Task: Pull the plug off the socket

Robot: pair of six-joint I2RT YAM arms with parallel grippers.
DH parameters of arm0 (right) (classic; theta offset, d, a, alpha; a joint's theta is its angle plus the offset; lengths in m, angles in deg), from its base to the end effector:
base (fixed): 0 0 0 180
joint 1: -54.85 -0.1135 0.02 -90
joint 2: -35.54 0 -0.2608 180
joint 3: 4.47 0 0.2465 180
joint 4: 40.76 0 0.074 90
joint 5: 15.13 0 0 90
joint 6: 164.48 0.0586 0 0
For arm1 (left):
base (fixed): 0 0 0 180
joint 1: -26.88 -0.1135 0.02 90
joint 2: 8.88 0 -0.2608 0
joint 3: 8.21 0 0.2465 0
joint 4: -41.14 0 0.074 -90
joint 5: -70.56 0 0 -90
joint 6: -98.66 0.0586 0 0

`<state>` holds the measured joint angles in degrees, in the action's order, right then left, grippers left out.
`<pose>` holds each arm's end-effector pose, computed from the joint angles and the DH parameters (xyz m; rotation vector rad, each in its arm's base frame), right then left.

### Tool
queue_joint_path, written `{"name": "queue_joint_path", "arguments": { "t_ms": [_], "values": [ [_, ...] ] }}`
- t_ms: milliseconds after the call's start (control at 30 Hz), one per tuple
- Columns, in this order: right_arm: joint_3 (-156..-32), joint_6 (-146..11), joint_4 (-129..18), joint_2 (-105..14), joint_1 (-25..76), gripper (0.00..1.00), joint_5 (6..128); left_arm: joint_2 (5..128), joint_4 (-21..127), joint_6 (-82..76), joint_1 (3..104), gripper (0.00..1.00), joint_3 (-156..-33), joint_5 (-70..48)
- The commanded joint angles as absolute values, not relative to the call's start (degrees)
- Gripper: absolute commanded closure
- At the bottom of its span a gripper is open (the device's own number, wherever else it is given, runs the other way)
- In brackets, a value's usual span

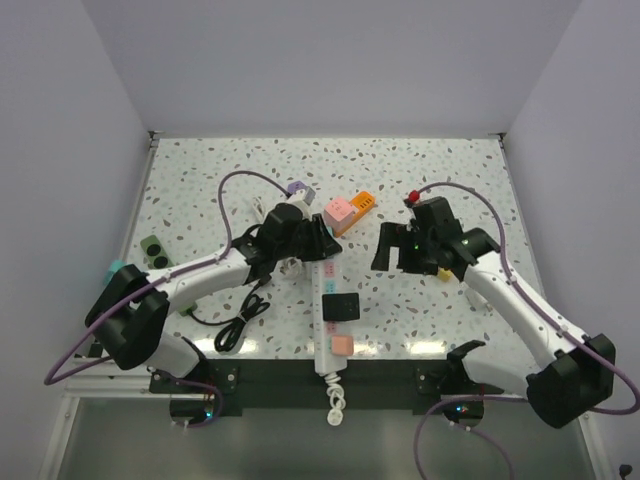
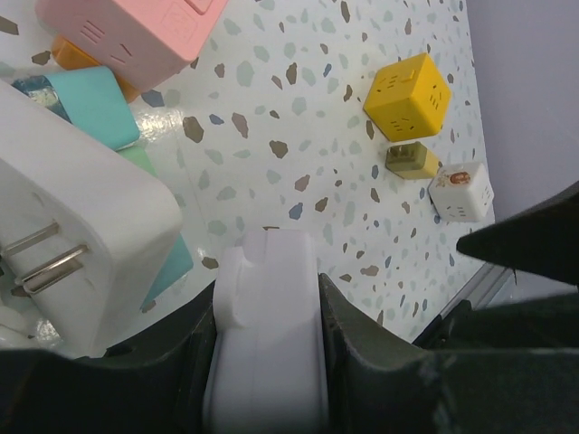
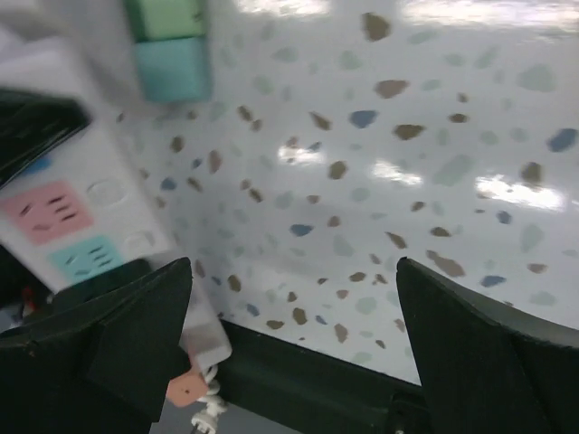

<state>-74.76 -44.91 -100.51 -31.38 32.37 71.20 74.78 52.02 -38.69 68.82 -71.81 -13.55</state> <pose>0.2177 0.0942 0.2576 0.1362 2.6066 0.4211 0.2461 -0.2292 0.2201 -0.0413 2.2858 -0.9933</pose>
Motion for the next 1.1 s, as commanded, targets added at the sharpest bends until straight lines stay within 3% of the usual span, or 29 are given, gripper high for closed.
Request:
{"name": "queue_joint_path", "arguments": {
  "t_ms": [0,133,367,833,867,1000,1033,1067],
  "values": [
    [-71.56,-46.70,-93.82,-26.97,28.31,0.02,58.02,75.41,45.30,-38.97,68.28,1.00,-75.03,-10.39],
    [-67.51,-46.96,-87.98,-23.79,27.69,0.02,45.10,75.85,44.42,-39.51,68.28,1.00,-75.20,-9.95],
    [-66.28,-45.12,-81.83,-24.31,24.63,0.02,35.85,75.94,45.12,-39.59,68.28,1.00,-76.17,-10.04],
    [-70.23,-45.30,-87.80,-33.98,10.64,0.03,52.88,75.15,45.47,-40.30,68.28,1.00,-77.67,-10.30],
    [-70.06,-44.86,-87.37,-34.25,10.47,0.09,53.33,74.97,45.64,-40.30,68.28,1.00,-77.75,-10.30],
    [-69.09,-42.84,-86.13,-32.67,10.47,0.71,56.93,73.75,46.17,-40.12,68.28,1.00,-77.41,-10.30],
    [-69.18,-42.57,-86.04,-31.97,10.47,0.97,57.54,73.48,46.26,-40.21,68.28,0.98,-77.23,-10.30],
    [-69.26,-42.40,-86.13,-31.09,10.47,1.00,58.25,73.30,45.91,-40.21,68.37,0.91,-76.88,-9.87]
  ]
}}
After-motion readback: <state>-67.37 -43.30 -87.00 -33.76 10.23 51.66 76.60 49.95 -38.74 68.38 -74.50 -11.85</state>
